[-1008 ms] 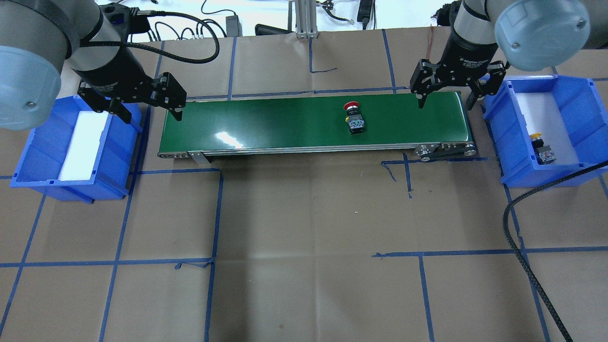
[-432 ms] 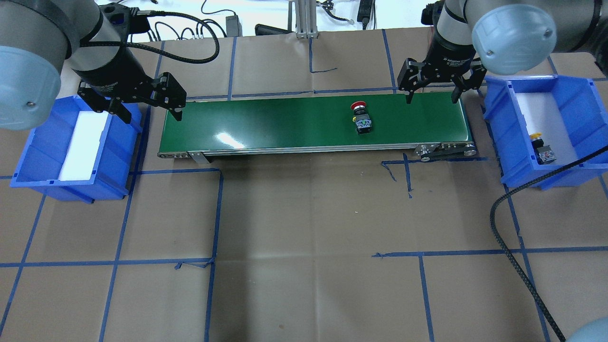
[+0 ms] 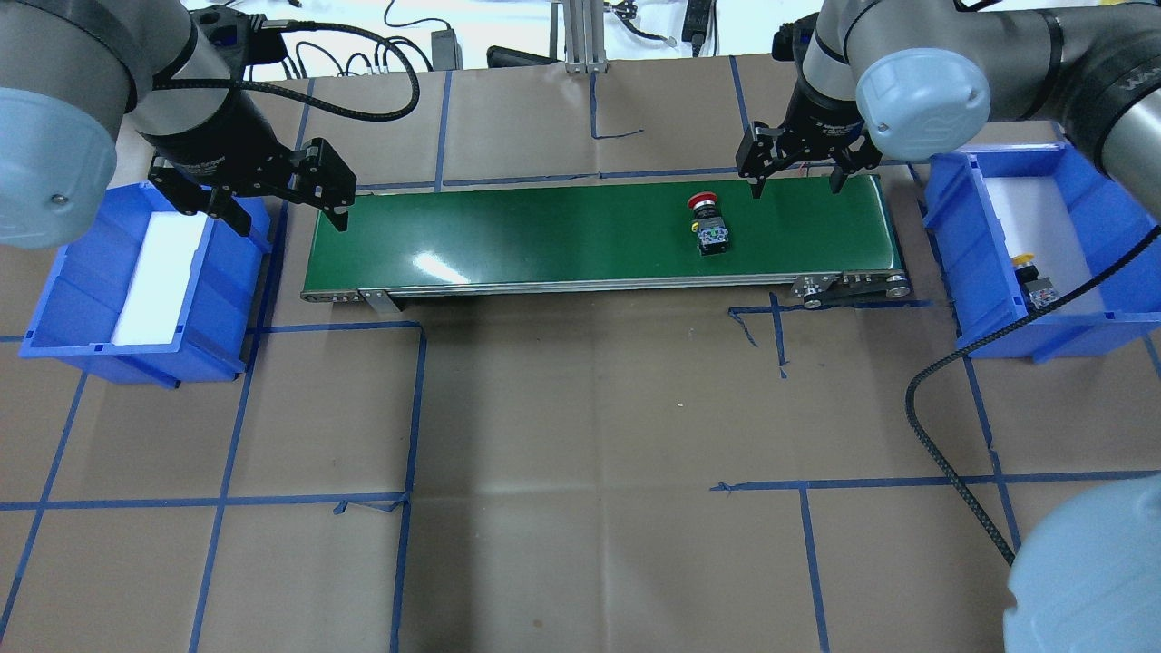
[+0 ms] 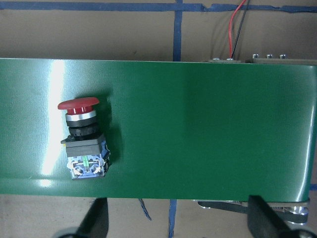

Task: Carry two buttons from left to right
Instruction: 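Move the right gripper over the conveyor toward the red button, then lower the right gripper and grasp the red-capped button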

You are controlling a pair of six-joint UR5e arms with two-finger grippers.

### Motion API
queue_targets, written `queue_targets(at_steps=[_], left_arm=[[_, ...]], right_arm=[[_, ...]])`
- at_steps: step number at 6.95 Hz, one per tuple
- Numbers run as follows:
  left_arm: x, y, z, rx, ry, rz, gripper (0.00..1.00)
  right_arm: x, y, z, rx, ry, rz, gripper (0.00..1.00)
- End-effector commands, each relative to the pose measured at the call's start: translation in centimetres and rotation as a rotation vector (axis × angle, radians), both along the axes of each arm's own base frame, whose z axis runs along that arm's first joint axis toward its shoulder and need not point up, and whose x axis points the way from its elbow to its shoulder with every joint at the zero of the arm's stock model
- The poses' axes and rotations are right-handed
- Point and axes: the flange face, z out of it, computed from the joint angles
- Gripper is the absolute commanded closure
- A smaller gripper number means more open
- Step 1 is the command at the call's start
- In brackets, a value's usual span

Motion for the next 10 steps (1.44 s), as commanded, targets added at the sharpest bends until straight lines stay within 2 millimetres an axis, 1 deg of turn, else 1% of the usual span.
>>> queue_targets(at_steps=[1, 2, 3, 4, 6, 9, 10], left_arm=[[0.0, 0.0, -0.1, 0.001, 0.000, 0.000, 0.00], [0.0, 0.0, 0.0, 0.000, 0.000, 0.000, 0.00], [0.0, 0.0, -0.1, 0.001, 0.000, 0.000, 0.00], [0.0, 0.0, -0.1, 0.003, 0.000, 0.000, 0.00], [0.1, 0.0, -0.1, 0.001, 0.000, 0.002, 0.00], [0.0, 0.0, -0.2, 0.005, 0.000, -0.002, 0.00], [0.0, 0.0, -0.2, 0.004, 0.002, -0.002, 0.00]], right_arm=[[0.4, -0.6, -1.7, 0.024, -0.037, -0.001, 0.00], [0.4, -0.9, -2.9, 0.044, -0.038, -0.001, 0.00], [0.4, -1.5, -4.8, 0.063, -0.037, -0.002, 0.00], [0.4, -2.1, -5.5, 0.042, -0.037, -0.001, 0.00], [0.4, -2.3, -6.0, 0.041, -0.037, 0.000, 0.00], [0.2, -3.6, -9.1, 0.027, -0.035, 0.007, 0.00], [0.2, -3.3, -9.7, 0.037, -0.036, 0.022, 0.08]])
